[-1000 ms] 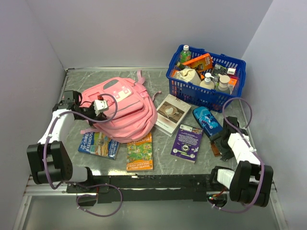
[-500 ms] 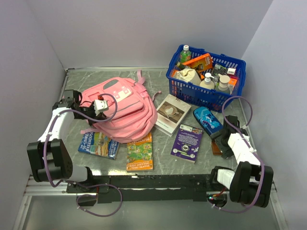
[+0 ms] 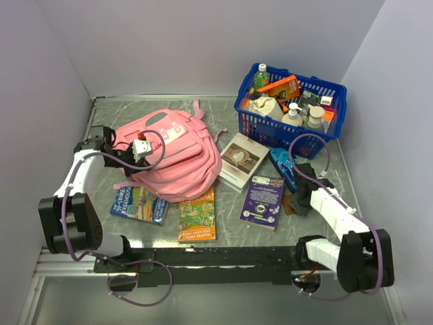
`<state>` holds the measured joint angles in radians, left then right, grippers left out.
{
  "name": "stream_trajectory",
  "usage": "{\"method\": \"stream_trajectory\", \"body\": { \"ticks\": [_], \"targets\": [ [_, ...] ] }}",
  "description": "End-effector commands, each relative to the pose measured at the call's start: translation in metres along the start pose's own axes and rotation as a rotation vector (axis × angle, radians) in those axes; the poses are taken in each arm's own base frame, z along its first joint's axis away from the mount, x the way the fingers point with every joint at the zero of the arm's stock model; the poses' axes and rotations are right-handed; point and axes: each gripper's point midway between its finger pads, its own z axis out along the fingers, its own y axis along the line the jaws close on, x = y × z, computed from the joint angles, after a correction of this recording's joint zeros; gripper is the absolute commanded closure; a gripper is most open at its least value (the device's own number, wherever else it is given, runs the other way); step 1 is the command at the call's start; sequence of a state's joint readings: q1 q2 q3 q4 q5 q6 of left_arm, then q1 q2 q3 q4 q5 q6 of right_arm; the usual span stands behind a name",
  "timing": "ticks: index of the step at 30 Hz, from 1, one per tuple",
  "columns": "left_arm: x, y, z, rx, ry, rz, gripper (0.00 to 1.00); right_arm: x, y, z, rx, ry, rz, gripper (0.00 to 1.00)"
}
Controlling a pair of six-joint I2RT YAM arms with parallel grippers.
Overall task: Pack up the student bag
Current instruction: Move the personal item to the center of the board.
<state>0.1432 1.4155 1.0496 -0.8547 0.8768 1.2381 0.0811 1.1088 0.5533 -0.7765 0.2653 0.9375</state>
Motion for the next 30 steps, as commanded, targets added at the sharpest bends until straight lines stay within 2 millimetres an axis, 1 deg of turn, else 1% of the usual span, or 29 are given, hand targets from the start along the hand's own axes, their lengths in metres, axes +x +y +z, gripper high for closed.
{"method": "stream_trajectory", "body": {
  "ticks": [1,4,5,6,8,9,11,12,13,16,18,19,20,21,22,23,24,25,26,30],
  "targets": [
    [-0.010,0.002,-0.004,0.004,-0.028,-0.034,0.98,0.021,0.039,-0.010,-0.163,0.025,-0.003,0.79],
    [-0.010,0.003,-0.005,0.004,-0.028,-0.037,0.98,0.027,0.038,-0.018,-0.179,0.019,-0.025,0.92],
    [-0.011,0.003,-0.005,0.005,-0.030,-0.037,0.98,0.026,0.039,-0.022,-0.189,0.013,-0.023,0.99],
    [-0.012,0.003,-0.005,0.006,-0.032,-0.034,0.98,0.026,0.035,-0.024,-0.178,0.005,-0.024,1.00],
    [-0.013,0.002,-0.005,0.009,-0.036,-0.038,0.98,0.021,0.036,-0.035,-0.210,-0.025,-0.022,1.00],
    [-0.012,0.002,-0.005,0.008,-0.034,-0.038,0.98,0.021,0.031,-0.038,-0.204,-0.028,-0.023,1.00],
    [-0.013,0.002,-0.006,0.009,-0.033,-0.038,0.98,0.016,0.029,-0.050,-0.238,-0.058,-0.016,1.00],
    [-0.012,0.002,-0.006,0.009,-0.032,-0.042,0.98,0.017,0.023,-0.052,-0.231,-0.063,-0.017,1.00],
    [-0.012,0.002,-0.006,0.009,-0.030,-0.044,0.98,0.013,0.024,-0.059,-0.263,-0.084,-0.006,1.00],
    [-0.012,0.001,-0.006,0.011,-0.030,-0.043,0.98,0.006,0.017,-0.071,-0.297,-0.126,0.005,1.00],
    [-0.012,0.000,-0.005,0.016,-0.032,-0.044,0.98,0.006,0.017,-0.071,-0.307,-0.130,-0.002,1.00],
    [-0.014,0.001,-0.006,0.015,-0.035,-0.043,0.98,0.007,0.014,-0.069,-0.287,-0.128,0.001,0.94],
    [-0.013,0.001,-0.006,0.014,-0.037,-0.049,0.98,0.007,0.013,-0.067,-0.275,-0.127,0.012,0.69],
    [-0.014,0.001,-0.005,0.017,-0.039,-0.050,0.98,0.007,0.014,-0.065,-0.267,-0.121,0.027,0.57],
    [-0.014,0.001,-0.005,0.019,-0.040,-0.052,0.98,0.008,0.017,-0.061,-0.251,-0.108,0.028,0.47],
    [-0.013,0.001,-0.005,0.018,-0.039,-0.056,0.98,0.007,0.024,-0.060,-0.261,-0.105,0.042,0.34],
    [-0.012,0.001,-0.004,0.023,-0.036,-0.056,0.98,0.006,0.028,-0.058,-0.263,-0.098,0.070,0.30],
    [-0.011,0.001,-0.003,0.025,-0.033,-0.060,0.98,0.006,0.032,-0.054,-0.251,-0.087,0.072,0.29],
    [-0.010,0.002,-0.004,0.023,-0.030,-0.062,0.98,0.003,0.042,-0.054,-0.275,-0.091,0.082,0.28],
    [-0.009,0.002,-0.003,0.026,-0.028,-0.068,0.98,-0.006,0.056,-0.049,-0.254,-0.105,0.116,0.29]
  ]
}}
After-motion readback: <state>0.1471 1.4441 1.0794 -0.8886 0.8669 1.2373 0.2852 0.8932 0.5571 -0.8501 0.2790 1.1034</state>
